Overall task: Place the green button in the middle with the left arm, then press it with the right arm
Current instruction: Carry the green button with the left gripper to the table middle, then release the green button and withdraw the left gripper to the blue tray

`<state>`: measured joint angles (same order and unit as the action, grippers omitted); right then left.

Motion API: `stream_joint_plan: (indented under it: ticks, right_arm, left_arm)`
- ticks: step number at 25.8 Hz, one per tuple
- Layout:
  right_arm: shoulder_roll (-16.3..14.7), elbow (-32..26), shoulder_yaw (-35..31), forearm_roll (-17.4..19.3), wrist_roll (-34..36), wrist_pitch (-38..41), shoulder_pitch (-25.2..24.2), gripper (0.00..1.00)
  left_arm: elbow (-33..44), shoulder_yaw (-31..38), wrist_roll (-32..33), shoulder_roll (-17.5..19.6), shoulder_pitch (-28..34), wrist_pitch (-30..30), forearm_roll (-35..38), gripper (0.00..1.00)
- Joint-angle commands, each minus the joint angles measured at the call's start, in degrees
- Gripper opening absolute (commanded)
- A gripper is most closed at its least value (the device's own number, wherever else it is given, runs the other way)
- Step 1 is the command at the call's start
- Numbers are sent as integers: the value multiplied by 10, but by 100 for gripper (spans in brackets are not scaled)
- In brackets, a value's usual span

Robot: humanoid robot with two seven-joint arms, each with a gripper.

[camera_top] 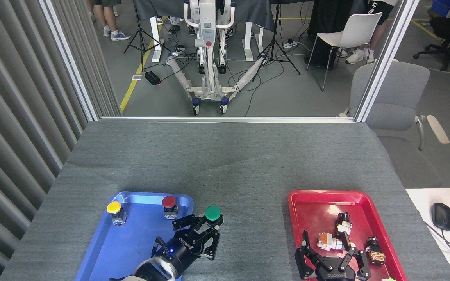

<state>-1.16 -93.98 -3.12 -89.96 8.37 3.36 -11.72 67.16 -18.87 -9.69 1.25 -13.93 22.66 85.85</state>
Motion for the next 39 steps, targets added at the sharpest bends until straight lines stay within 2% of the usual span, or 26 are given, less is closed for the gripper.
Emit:
stream_joint_plan:
  ticks: [1, 6, 10, 15, 17, 18, 21, 24, 30, 32, 34, 37, 39]
  right_arm:
    - [-1, -1, 0, 0, 2, 0, -1, 100]
    - [0, 0, 1, 0, 2, 0, -1, 100]
    - [2, -1, 2, 0, 2, 0, -1, 100]
    - [2, 0, 2, 0, 1, -1, -1, 100]
    - [2, 0, 2, 0, 2, -1, -1, 100]
    - [1, 0, 2, 0, 2, -1, -1, 100]
    - [2, 0, 2, 0, 1, -1, 0, 100]
    - [2, 0, 3, 0, 1, -1, 1, 100]
    - [2, 0, 3, -1, 0, -1, 2, 100]
    - [2, 0, 3, -1, 0, -2, 3, 100]
    - [2, 0, 3, -1, -1, -2, 4, 100]
    - [2, 0, 4, -1, -2, -1, 5, 100]
    - [4, 0, 6, -2, -2, -1, 6, 99]
  left_arm:
    - [-97, -30, -4, -46, -48, 0, 36, 0]
    - [-156, -56, -9, -90, -73, -17, 49, 2]
    - [-173, -57, -12, -90, -73, -53, 38, 2]
    - [-200, -58, -32, -90, -73, -61, 38, 2]
    - [-201, -59, -33, -90, -73, -60, 37, 10]
    - [-200, -60, -34, -90, -73, -61, 38, 18]
    - [-200, -64, -55, -90, -73, -60, 38, 53]
    - [-200, -73, -61, -90, -73, -60, 36, 97]
    - [-190, -76, -60, -90, -72, -53, 35, 99]
    - [-165, -76, -57, -90, -66, -60, 35, 99]
    - [-114, -71, -54, -90, -34, -72, 38, 99]
    - [14, -67, -52, -77, 33, -156, 40, 99]
    - [94, -63, -49, -36, 76, -231, 38, 99]
